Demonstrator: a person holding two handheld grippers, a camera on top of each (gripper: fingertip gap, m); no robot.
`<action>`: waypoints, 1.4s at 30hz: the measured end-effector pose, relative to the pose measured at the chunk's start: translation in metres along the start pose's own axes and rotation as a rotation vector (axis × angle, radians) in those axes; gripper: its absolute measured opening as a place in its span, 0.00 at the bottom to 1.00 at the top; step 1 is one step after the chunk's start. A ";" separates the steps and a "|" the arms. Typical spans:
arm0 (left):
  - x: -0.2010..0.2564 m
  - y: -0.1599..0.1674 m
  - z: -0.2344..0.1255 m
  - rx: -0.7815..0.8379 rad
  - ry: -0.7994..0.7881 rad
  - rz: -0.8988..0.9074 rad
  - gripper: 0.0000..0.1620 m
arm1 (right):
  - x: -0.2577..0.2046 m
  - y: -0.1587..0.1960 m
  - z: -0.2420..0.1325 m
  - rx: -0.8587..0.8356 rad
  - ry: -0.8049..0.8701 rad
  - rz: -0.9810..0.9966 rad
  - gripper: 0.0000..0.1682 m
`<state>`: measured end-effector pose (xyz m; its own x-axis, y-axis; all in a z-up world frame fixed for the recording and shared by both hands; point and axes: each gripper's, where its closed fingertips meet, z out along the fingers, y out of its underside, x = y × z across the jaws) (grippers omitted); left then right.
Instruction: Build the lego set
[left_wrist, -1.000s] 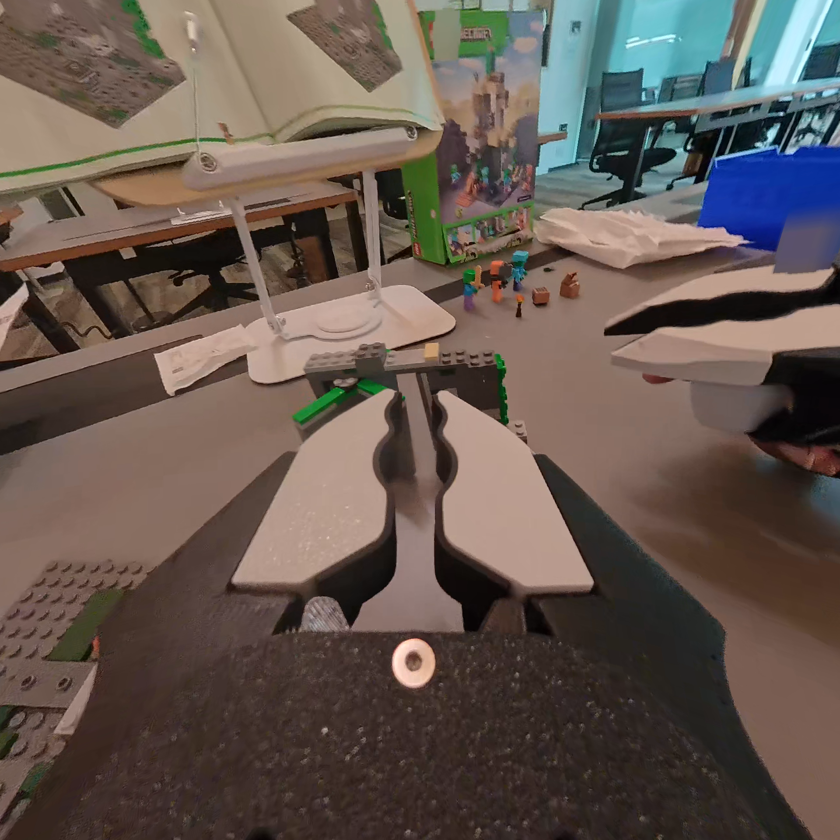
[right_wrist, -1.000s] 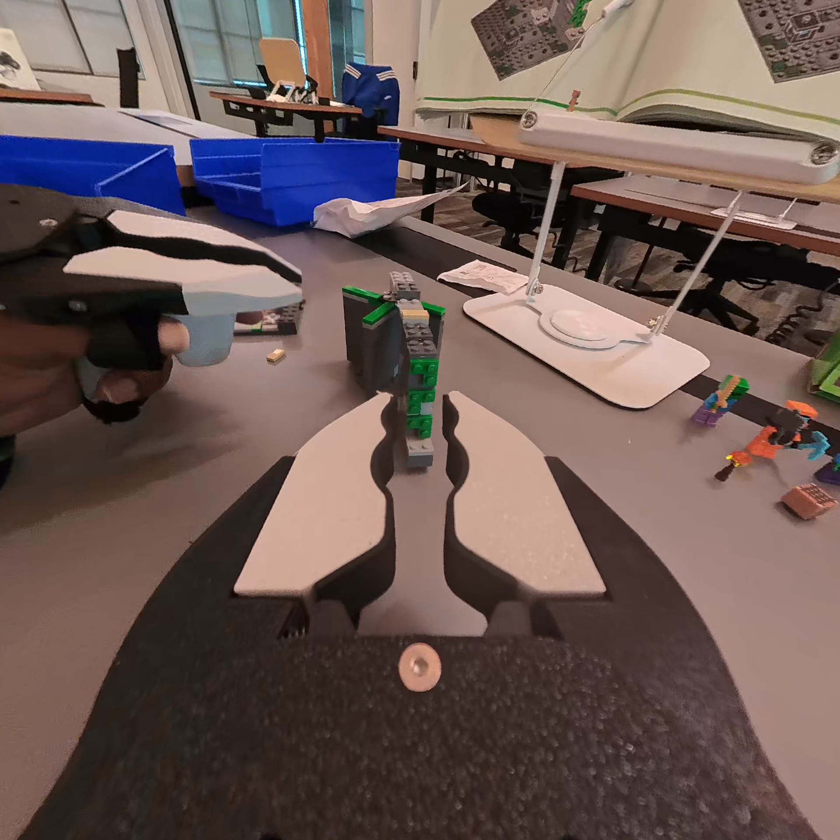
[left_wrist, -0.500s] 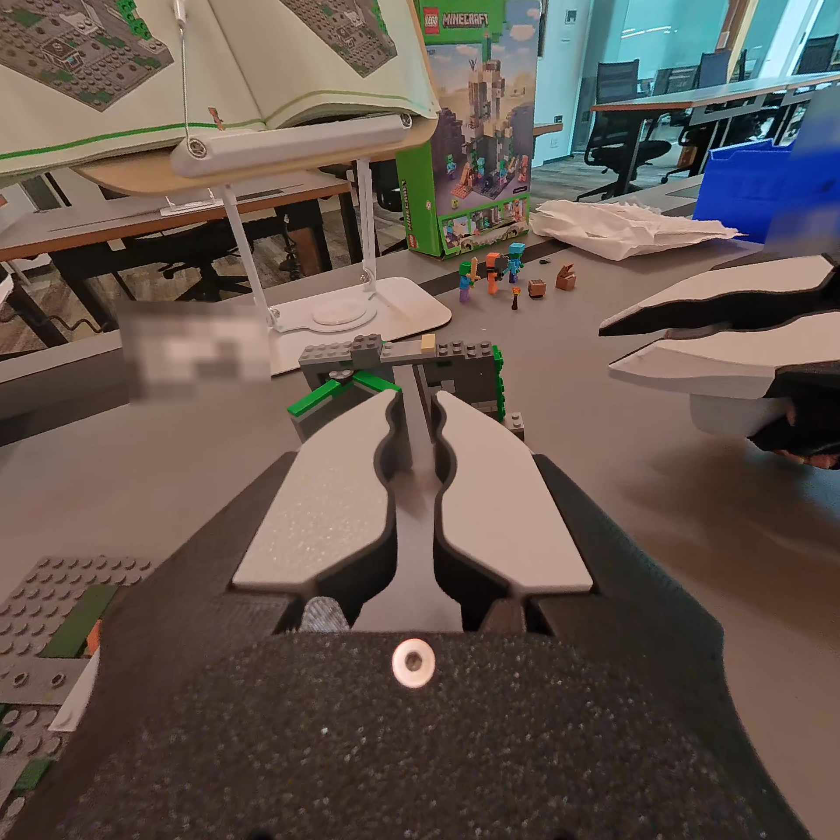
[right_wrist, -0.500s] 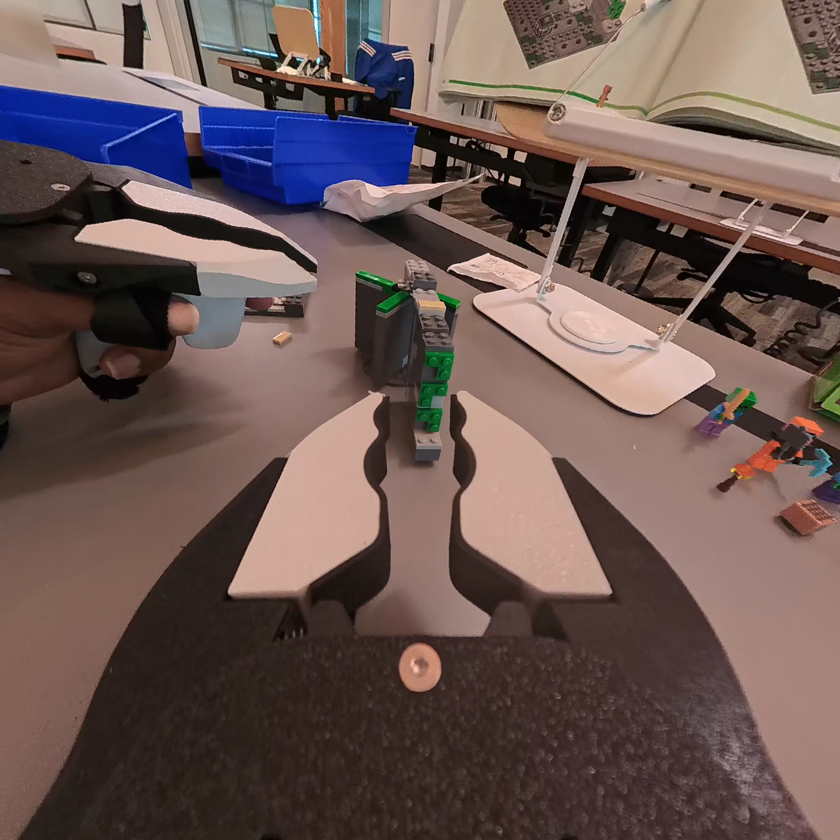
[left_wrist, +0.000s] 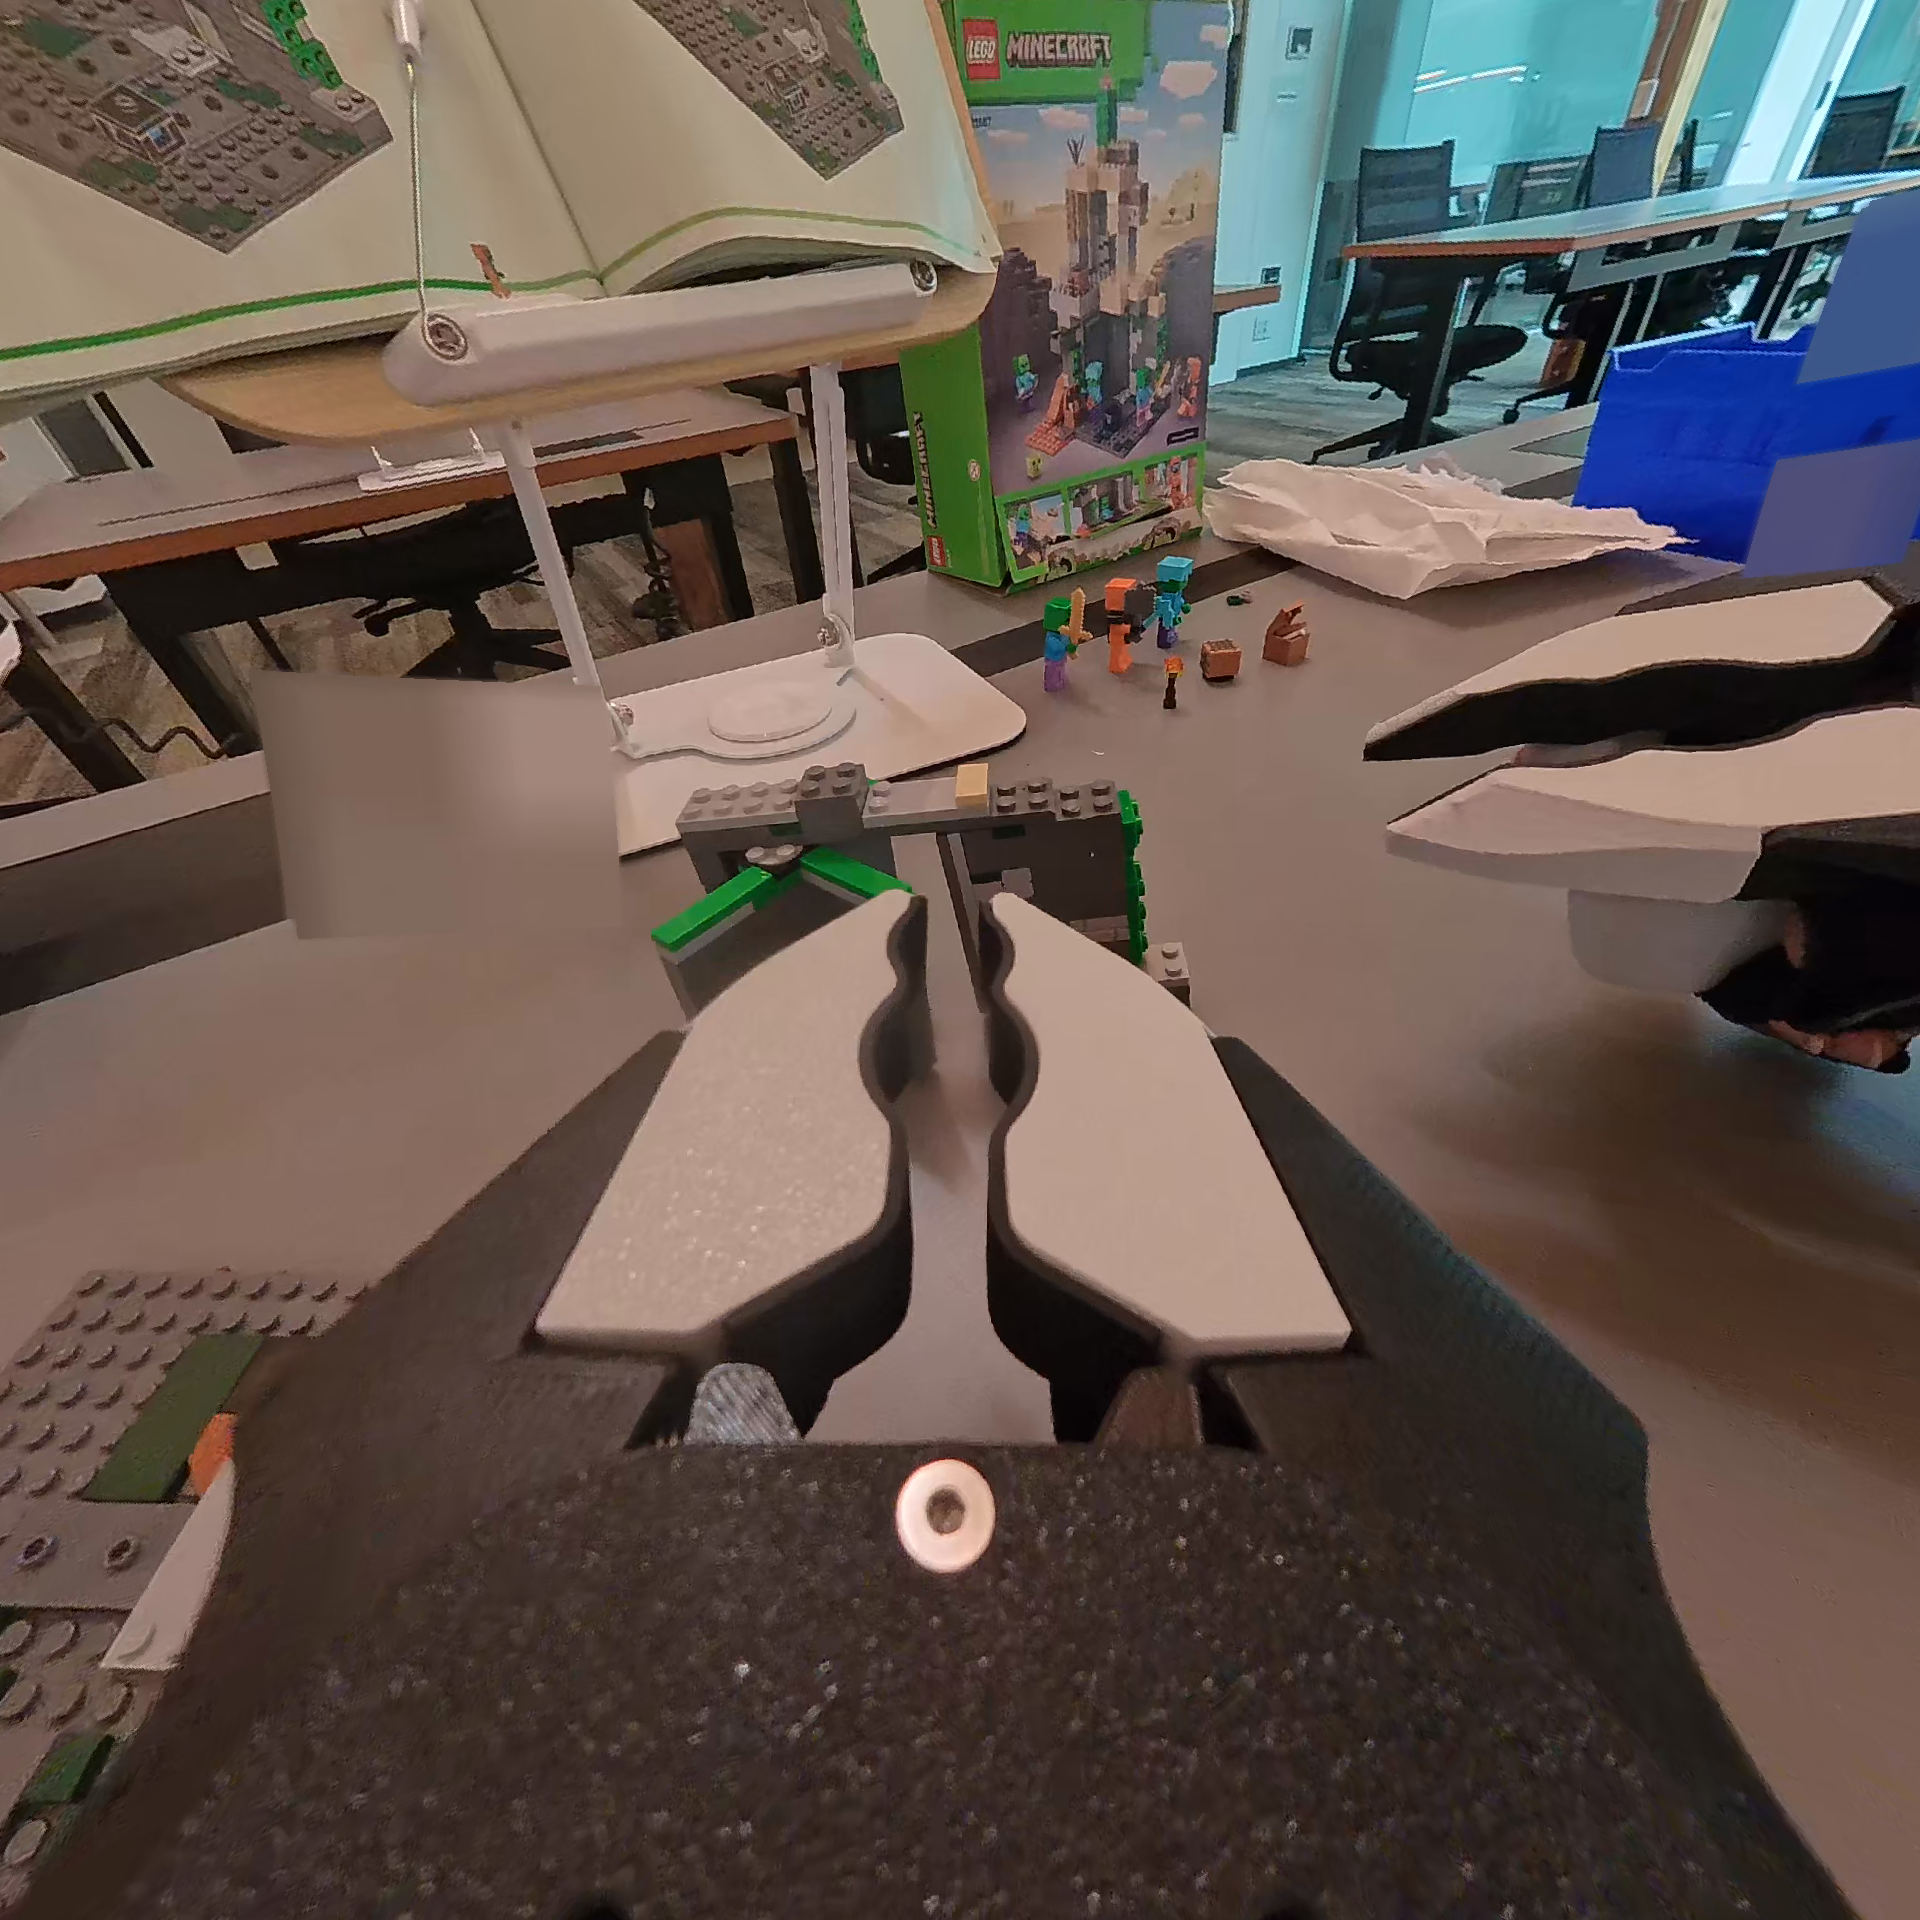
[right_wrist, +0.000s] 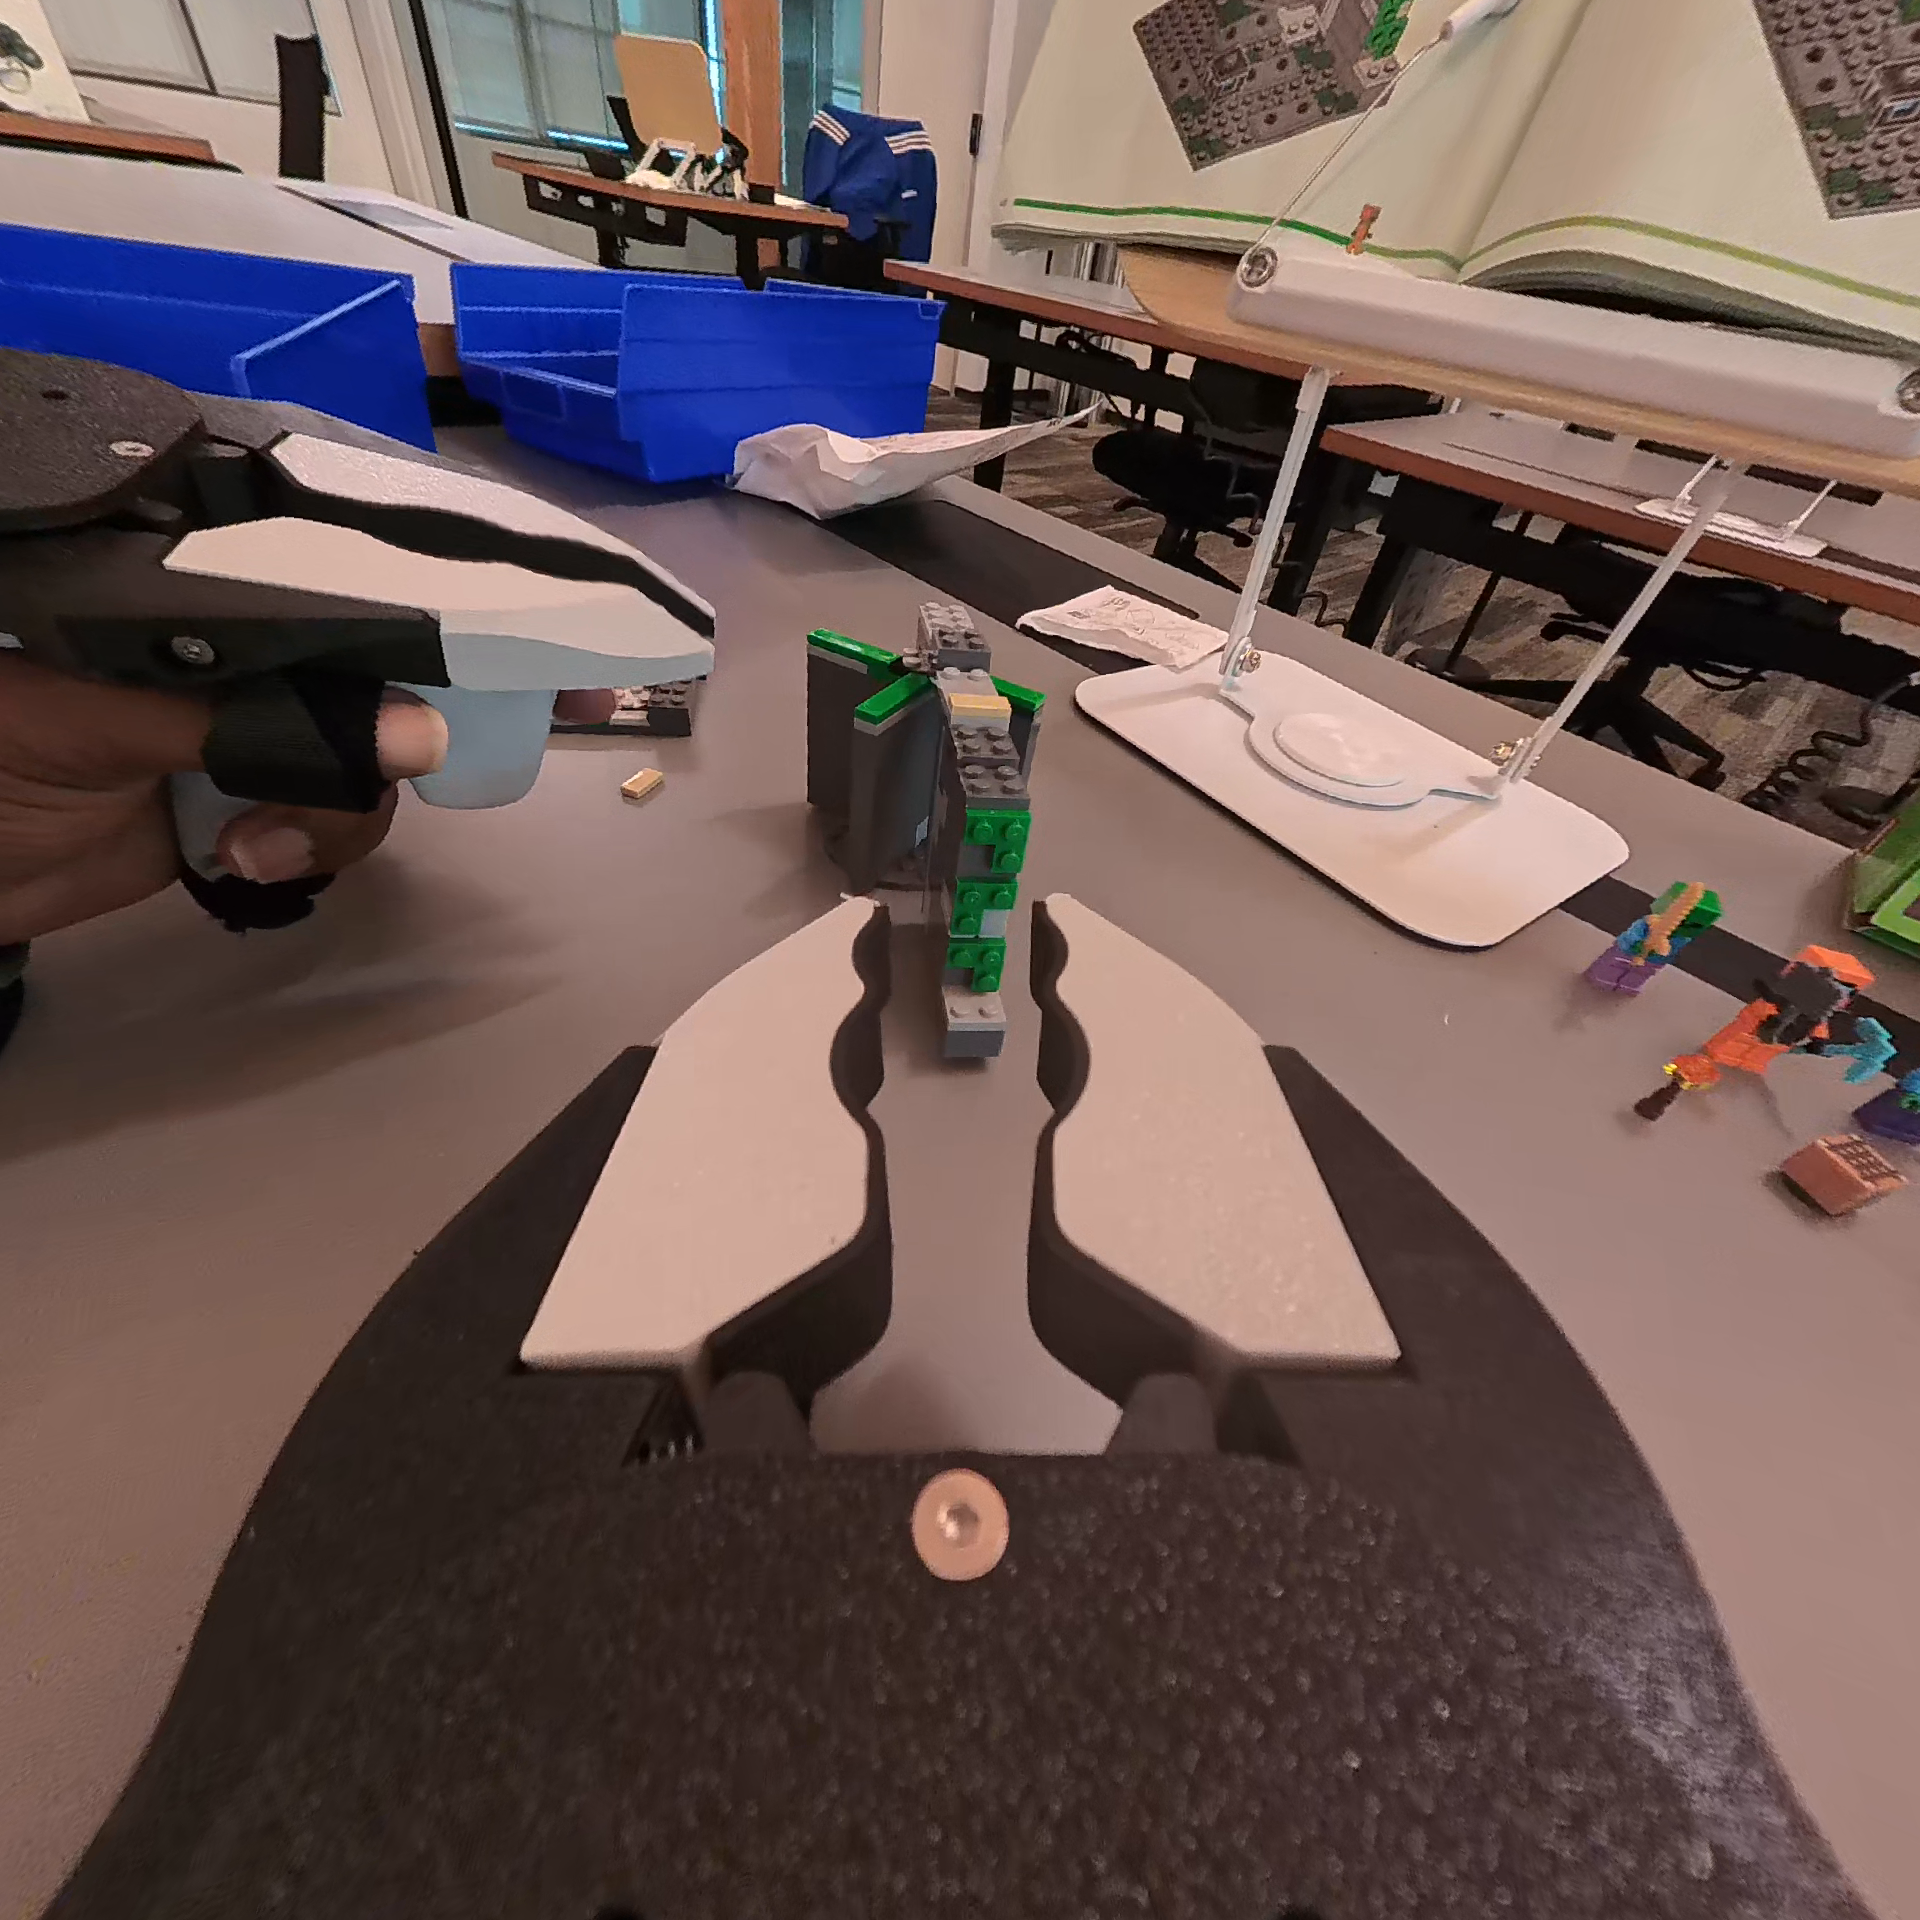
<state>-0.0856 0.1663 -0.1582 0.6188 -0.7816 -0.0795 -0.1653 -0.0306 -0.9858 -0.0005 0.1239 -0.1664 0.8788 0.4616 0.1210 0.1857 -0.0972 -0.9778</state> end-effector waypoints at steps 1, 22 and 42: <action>0.000 0.001 0.000 -0.003 0.003 -0.003 0.05 | 0.000 0.000 0.000 0.001 -0.001 0.001 0.15; 0.002 0.002 0.000 -0.006 0.002 -0.007 0.10 | 0.001 -0.001 -0.001 0.005 0.008 0.024 0.15; 0.022 0.006 0.004 -0.066 0.022 0.119 0.09 | -0.014 -0.006 0.000 0.006 -0.043 -0.015 0.15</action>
<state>-0.0697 0.1514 -0.1665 0.5746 -0.7958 -0.1908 -0.2868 0.0226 -0.9577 -0.0136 0.1185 -0.1626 0.8561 0.5005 0.1286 0.1962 -0.0847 -0.9769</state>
